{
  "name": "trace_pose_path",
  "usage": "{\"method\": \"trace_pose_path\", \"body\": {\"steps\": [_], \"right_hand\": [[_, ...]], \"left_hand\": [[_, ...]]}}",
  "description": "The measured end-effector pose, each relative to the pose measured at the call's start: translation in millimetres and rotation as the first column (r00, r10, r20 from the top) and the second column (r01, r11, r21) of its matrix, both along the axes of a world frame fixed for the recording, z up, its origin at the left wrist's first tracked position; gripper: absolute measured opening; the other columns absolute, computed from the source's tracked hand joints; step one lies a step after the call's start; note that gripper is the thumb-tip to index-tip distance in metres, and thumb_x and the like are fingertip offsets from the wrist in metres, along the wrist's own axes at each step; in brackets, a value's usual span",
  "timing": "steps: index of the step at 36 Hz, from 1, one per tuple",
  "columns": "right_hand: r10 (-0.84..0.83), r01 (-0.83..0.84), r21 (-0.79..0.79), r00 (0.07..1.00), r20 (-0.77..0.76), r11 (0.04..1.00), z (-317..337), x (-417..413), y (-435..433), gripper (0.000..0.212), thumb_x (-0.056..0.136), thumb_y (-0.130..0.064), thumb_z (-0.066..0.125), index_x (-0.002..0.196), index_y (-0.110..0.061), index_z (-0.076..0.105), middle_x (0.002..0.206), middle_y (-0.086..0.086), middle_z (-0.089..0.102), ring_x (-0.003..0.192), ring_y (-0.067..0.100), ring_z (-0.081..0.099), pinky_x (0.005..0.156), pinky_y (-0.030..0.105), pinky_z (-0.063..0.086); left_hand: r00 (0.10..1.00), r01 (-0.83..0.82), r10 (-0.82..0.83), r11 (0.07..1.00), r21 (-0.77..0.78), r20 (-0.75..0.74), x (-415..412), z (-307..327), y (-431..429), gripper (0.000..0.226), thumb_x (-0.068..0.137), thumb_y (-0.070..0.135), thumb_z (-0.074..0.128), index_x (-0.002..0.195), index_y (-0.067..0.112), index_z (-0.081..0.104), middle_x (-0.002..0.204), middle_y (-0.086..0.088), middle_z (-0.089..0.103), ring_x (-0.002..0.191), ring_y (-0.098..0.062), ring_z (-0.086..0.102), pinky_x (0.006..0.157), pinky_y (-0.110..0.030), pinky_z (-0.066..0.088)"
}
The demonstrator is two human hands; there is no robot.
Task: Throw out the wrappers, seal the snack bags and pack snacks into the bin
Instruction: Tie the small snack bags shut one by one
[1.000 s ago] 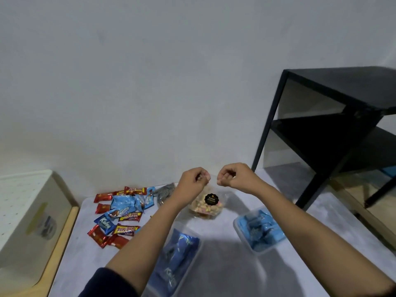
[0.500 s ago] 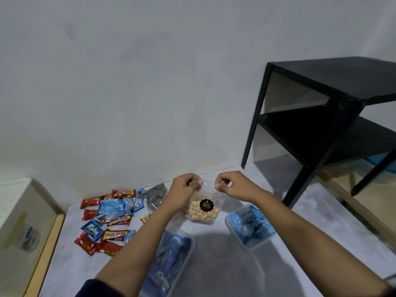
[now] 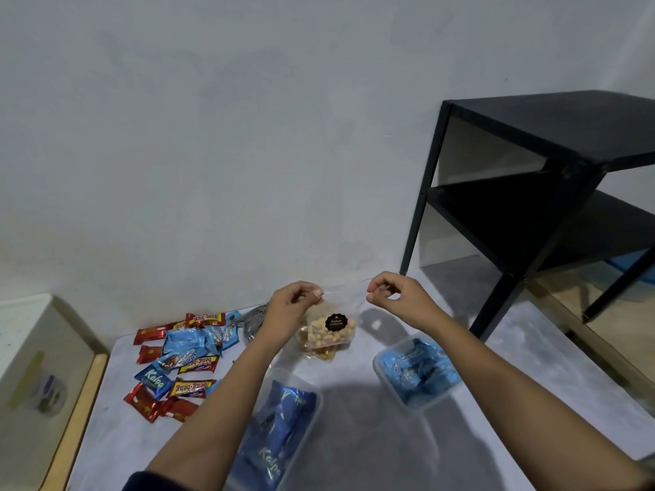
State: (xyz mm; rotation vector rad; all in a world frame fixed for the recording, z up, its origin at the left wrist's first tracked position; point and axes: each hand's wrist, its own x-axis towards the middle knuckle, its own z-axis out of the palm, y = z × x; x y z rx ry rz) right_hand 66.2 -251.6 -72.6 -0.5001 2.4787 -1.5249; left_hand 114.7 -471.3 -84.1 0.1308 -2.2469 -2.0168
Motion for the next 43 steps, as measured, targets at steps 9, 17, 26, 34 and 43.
{"method": "trace_pose_path", "body": {"steps": [9, 17, 26, 34, 43], "right_hand": [[-0.045, 0.048, -0.073, 0.998, 0.047, 0.996, 0, -3, -8, 0.013, 0.082, -0.016, 0.069, 0.084, -0.014, 0.057, 0.077, -0.001, 0.057, 0.064, 0.012, 0.058, 0.059, 0.01, 0.045], [0.039, -0.033, -0.077, 0.996, 0.085, 0.996, 5, -1, -11, 0.012, 0.085, -0.01, 0.064, 0.075, -0.015, 0.06, 0.071, 0.002, 0.052, 0.071, 0.012, 0.055, 0.06, 0.005, 0.041], [0.081, -0.078, -0.077, 0.996, 0.038, 0.994, 8, 1, -14, 0.013, 0.082, -0.009, 0.066, 0.073, -0.015, 0.061, 0.076, 0.002, 0.059, 0.075, 0.012, 0.054, 0.073, 0.018, 0.046], [0.125, -0.125, 0.015, 0.992, -0.008, 0.992, 15, 6, -20, 0.023, 0.081, -0.002, 0.065, 0.065, -0.018, 0.059, 0.074, -0.002, 0.059, 0.073, 0.01, 0.052, 0.064, 0.007, 0.041], [0.154, -0.153, 0.042, 0.988, -0.014, 0.987, 16, 16, -25, 0.016, 0.082, -0.01, 0.064, 0.071, -0.022, 0.066, 0.075, -0.001, 0.066, 0.068, 0.008, 0.06, 0.067, 0.018, 0.046]], "left_hand": [[1.0, 0.029, -0.029, 0.999, 0.014, 0.008, 0, 6, -3, 0.009, 0.087, 0.006, 0.059, 0.083, 0.012, 0.065, 0.076, -0.005, 0.063, 0.066, 0.003, 0.062, 0.07, -0.01, 0.048], [0.999, 0.047, -0.047, 0.999, -0.005, 0.004, 2, 10, -7, 0.009, 0.086, 0.007, 0.06, 0.084, 0.013, 0.065, 0.076, -0.005, 0.063, 0.066, 0.003, 0.061, 0.071, -0.01, 0.048], [1.0, -0.016, 0.015, 0.999, -0.052, -0.018, 5, 9, -6, 0.005, 0.088, 0.006, 0.058, 0.087, 0.007, 0.063, 0.077, -0.004, 0.062, 0.065, 0.005, 0.061, 0.069, -0.007, 0.048], [1.0, -0.02, 0.018, 0.987, -0.157, -0.019, 9, 10, -2, 0.015, 0.087, 0.008, 0.06, 0.076, 0.019, 0.062, 0.071, -0.001, 0.061, 0.069, -0.008, 0.062, 0.075, -0.023, 0.049], [1.0, 0.027, -0.028, 0.98, -0.199, -0.005, 14, 12, 16, 0.021, 0.084, 0.004, 0.064, 0.07, 0.02, 0.062, 0.068, 0.004, 0.061, 0.067, -0.007, 0.057, 0.073, -0.025, 0.047]]}}
